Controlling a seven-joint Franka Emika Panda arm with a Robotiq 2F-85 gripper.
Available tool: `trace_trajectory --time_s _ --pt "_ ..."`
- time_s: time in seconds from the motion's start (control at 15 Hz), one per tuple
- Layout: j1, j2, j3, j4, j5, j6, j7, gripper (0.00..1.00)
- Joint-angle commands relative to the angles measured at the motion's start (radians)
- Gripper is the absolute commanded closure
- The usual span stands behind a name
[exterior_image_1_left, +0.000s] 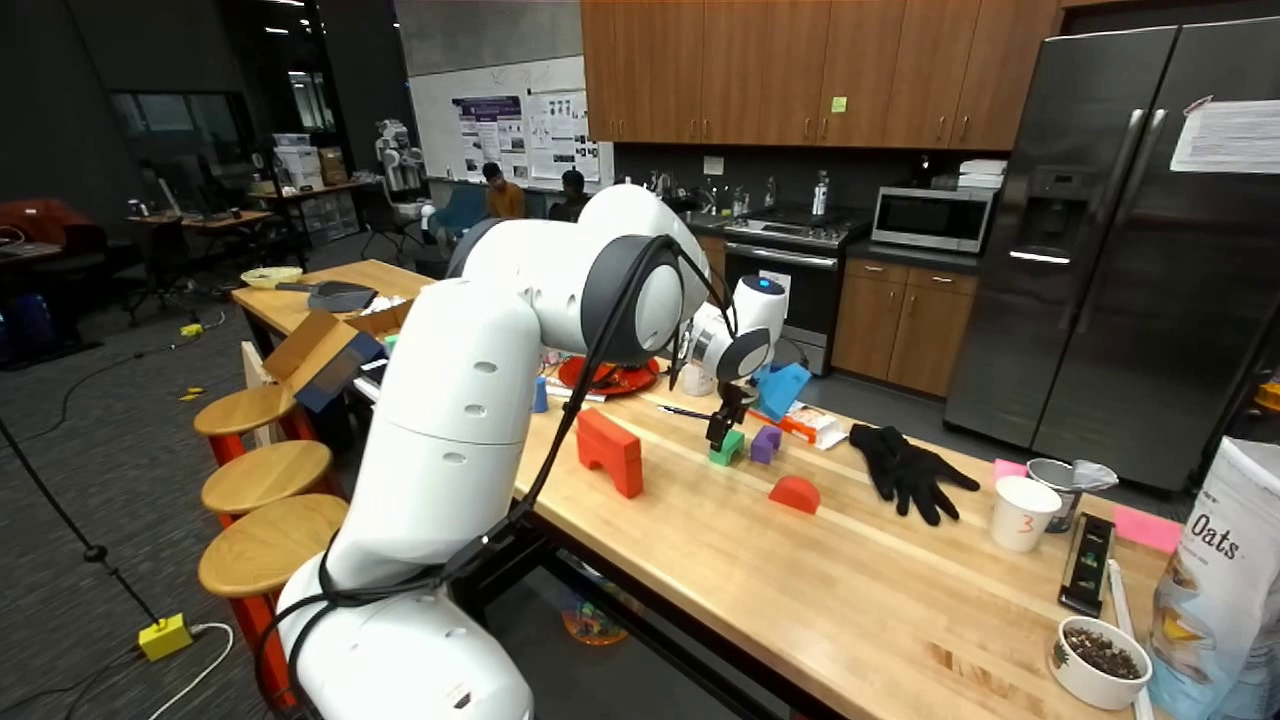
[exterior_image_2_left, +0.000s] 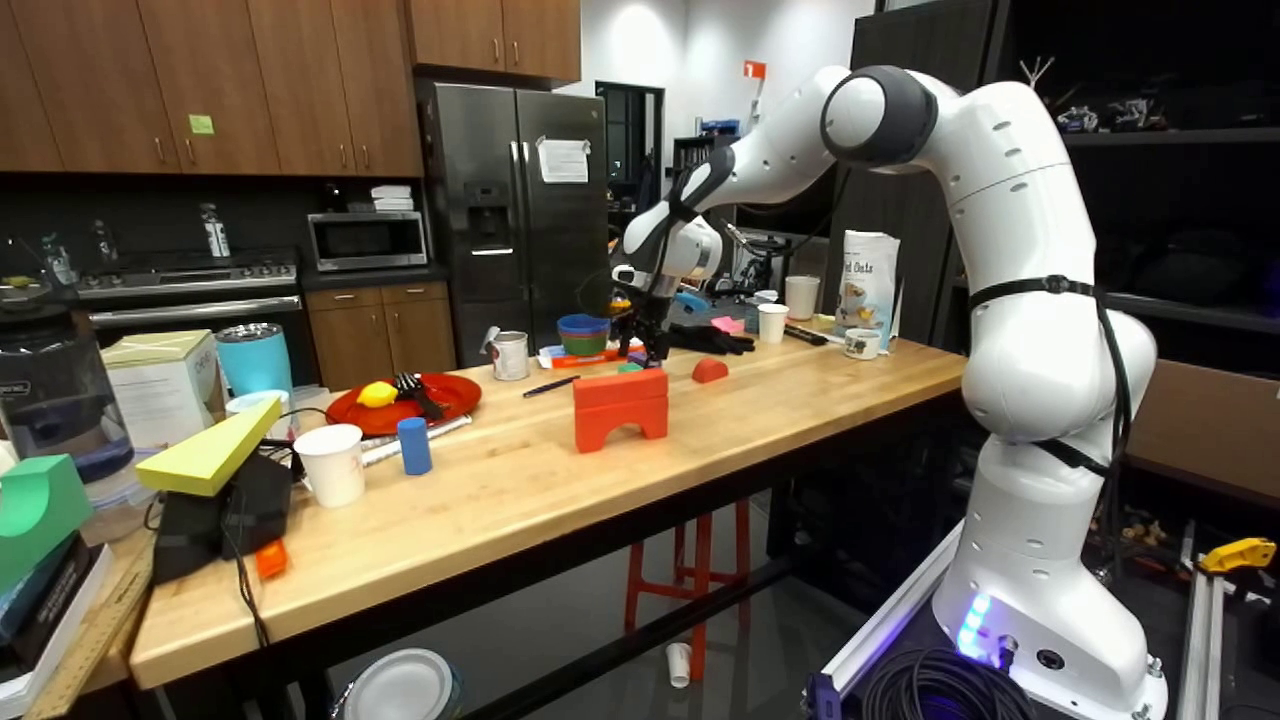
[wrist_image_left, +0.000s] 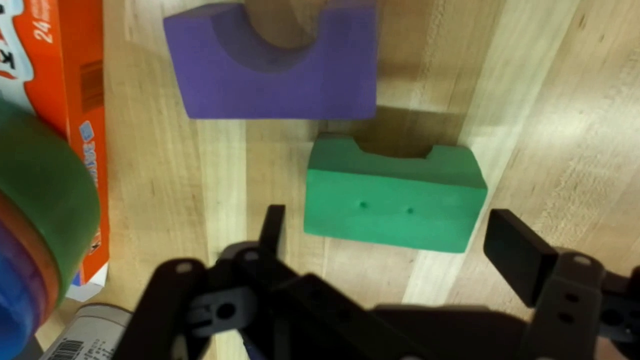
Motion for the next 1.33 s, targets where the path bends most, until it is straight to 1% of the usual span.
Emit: trace_trajectory --time_s 0.0,0.47,0.53,0.67,0.8,1.0,1.27 --pt "-0.024 0.025 0.024 0.034 0.009 -0.019 -0.025 0.00" --pt "-0.028 0.054 0.045 0.057 0.017 -0.026 -0.032 0.00" --pt "-0.029 0.057 0.046 0.060 0.017 -0.028 -0.031 0.08" --pt "-0.029 0.059 0.047 0.060 0.015 -0.034 -0.027 0.32" --pt "-0.029 0.060 0.044 0.062 0.012 -0.042 -0.022 0.44" --pt "-0.026 0.056 0.038 0.063 0.005 -0.050 -0.012 0.47" --pt "-0.027 0.035 0.019 0.043 -0.013 -0.044 0.001 0.49"
